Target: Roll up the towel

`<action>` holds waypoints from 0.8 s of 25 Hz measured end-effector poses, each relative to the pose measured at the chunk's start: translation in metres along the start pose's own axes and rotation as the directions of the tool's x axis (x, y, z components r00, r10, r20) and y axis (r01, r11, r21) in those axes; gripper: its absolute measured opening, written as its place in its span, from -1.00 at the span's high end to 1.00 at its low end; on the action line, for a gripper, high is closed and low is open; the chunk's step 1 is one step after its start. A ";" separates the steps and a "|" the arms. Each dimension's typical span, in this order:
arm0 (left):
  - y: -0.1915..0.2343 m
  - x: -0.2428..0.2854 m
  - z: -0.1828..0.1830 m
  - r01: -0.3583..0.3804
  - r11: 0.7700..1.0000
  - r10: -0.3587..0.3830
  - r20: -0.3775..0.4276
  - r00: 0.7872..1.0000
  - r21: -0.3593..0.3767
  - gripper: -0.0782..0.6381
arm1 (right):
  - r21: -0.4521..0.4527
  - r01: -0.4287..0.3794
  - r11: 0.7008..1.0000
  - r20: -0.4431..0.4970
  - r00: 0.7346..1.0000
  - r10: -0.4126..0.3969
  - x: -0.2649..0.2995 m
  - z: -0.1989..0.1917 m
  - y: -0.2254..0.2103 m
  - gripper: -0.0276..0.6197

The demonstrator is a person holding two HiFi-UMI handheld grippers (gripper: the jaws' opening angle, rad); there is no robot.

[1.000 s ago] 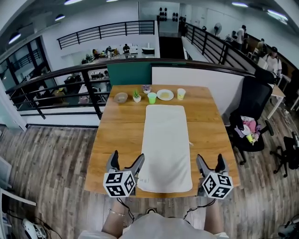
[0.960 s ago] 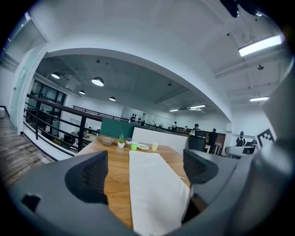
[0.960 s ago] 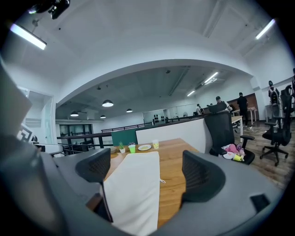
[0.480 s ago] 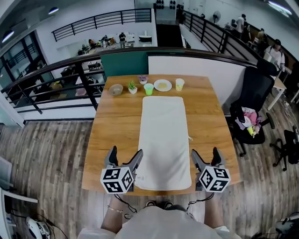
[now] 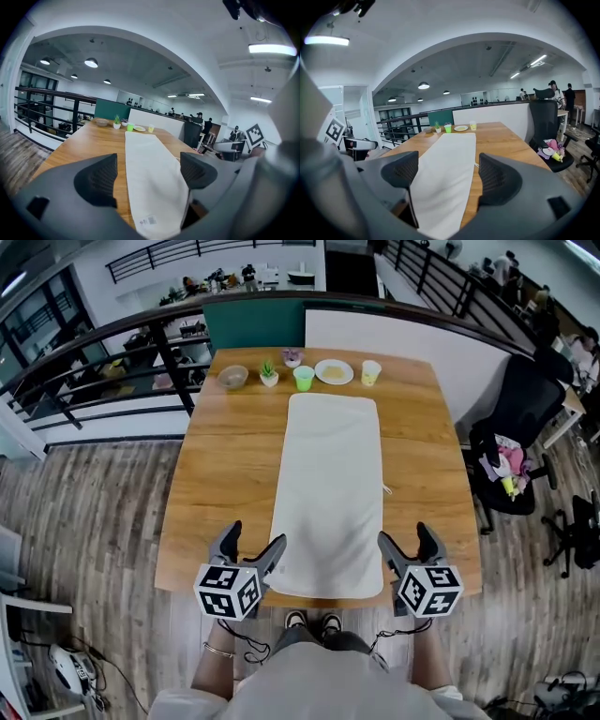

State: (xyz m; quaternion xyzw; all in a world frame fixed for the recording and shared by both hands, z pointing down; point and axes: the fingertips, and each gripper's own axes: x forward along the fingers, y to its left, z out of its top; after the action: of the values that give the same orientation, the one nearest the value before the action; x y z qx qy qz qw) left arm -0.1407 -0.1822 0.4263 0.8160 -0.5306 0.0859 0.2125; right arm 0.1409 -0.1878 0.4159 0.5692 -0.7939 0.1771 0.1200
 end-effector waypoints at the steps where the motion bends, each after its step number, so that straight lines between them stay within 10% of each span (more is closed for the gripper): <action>1: 0.000 -0.001 -0.007 0.013 1.000 -0.013 -0.023 1.000 0.003 -0.40 | -0.006 -0.011 1.000 -0.020 1.000 0.011 0.000 -0.006 0.000 -0.33; 6: -0.002 -0.004 -0.039 0.107 0.993 -0.099 -0.161 0.982 0.043 -0.22 | -0.018 -0.080 0.997 -0.123 0.989 0.077 0.001 -0.036 0.002 -0.16; 9: -0.017 -0.008 -0.065 0.253 0.955 -0.199 -0.300 0.933 0.155 -0.17 | -0.045 -0.143 0.989 -0.202 0.970 0.131 -0.003 -0.059 0.006 -0.02; 14: -0.043 -0.020 -0.111 0.539 0.800 -0.341 -0.541 0.769 0.262 -0.05 | -0.077 -0.246 0.966 -0.342 0.917 0.206 -0.012 -0.101 0.010 0.13; 20: -0.053 -0.034 -0.151 0.729 0.617 -0.342 -0.733 0.588 0.296 0.06 | -0.156 -0.435 0.887 -0.510 0.804 0.305 -0.030 -0.150 0.024 0.21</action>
State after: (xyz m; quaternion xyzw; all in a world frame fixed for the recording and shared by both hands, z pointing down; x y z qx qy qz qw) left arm -0.0943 -0.0692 0.5351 0.8901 -0.0909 0.4264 0.1328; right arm 0.1262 -0.0920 0.5364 0.3199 -0.8530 0.2225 0.3472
